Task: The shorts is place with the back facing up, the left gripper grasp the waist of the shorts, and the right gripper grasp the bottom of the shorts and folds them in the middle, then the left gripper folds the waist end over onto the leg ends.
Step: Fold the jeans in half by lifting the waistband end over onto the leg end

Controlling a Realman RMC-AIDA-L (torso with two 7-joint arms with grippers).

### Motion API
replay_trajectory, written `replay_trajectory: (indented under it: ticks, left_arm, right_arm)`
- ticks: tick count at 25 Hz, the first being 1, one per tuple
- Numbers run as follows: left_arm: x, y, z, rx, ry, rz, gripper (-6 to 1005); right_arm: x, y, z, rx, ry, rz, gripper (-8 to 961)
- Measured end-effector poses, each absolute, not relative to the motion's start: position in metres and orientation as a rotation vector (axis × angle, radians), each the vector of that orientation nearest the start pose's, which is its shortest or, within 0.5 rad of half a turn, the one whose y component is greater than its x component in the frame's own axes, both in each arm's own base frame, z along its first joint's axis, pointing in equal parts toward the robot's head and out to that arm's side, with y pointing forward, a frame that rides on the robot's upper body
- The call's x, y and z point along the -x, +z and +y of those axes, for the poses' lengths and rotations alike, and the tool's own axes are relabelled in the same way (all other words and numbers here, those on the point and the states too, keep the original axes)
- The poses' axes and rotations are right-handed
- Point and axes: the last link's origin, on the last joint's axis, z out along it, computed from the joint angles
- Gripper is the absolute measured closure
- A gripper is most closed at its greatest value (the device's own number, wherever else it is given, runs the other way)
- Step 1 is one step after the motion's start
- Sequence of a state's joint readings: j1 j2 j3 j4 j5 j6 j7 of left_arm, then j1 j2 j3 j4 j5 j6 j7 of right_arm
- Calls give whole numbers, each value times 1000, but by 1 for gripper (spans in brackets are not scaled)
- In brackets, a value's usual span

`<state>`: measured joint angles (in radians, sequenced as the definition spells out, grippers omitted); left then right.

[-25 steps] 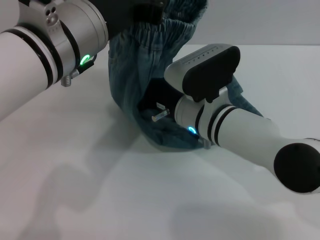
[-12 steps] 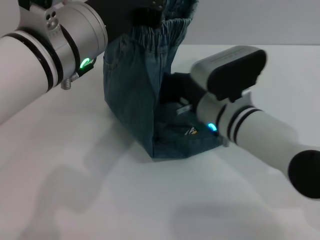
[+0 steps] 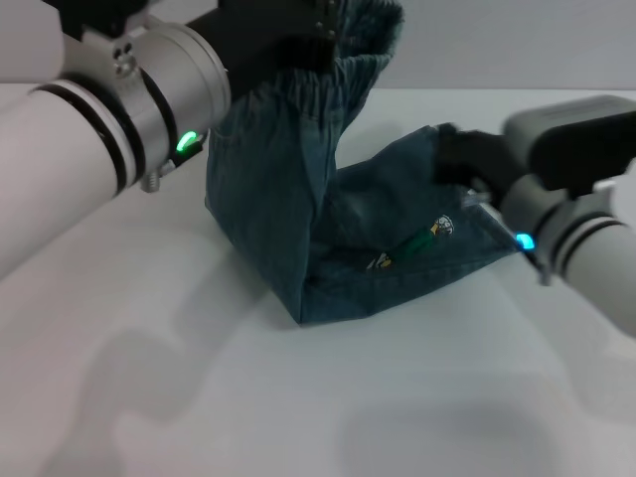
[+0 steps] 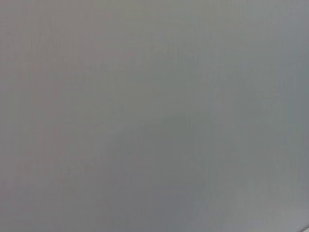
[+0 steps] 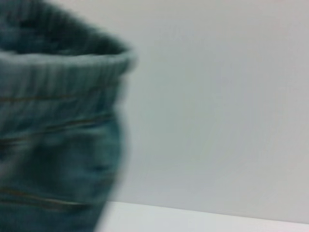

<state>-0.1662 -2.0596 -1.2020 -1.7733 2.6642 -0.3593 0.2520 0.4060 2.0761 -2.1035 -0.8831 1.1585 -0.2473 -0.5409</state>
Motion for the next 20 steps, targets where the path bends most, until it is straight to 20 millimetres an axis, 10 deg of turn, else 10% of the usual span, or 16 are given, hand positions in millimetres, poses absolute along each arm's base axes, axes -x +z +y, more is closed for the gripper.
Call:
replay_trajectory:
  ticks: [20]
  left_arm:
    - [81, -76, 334, 2165, -833, -477, 891]
  right_arm:
    - [-283, -36, 366, 1705, 409, 874, 955]
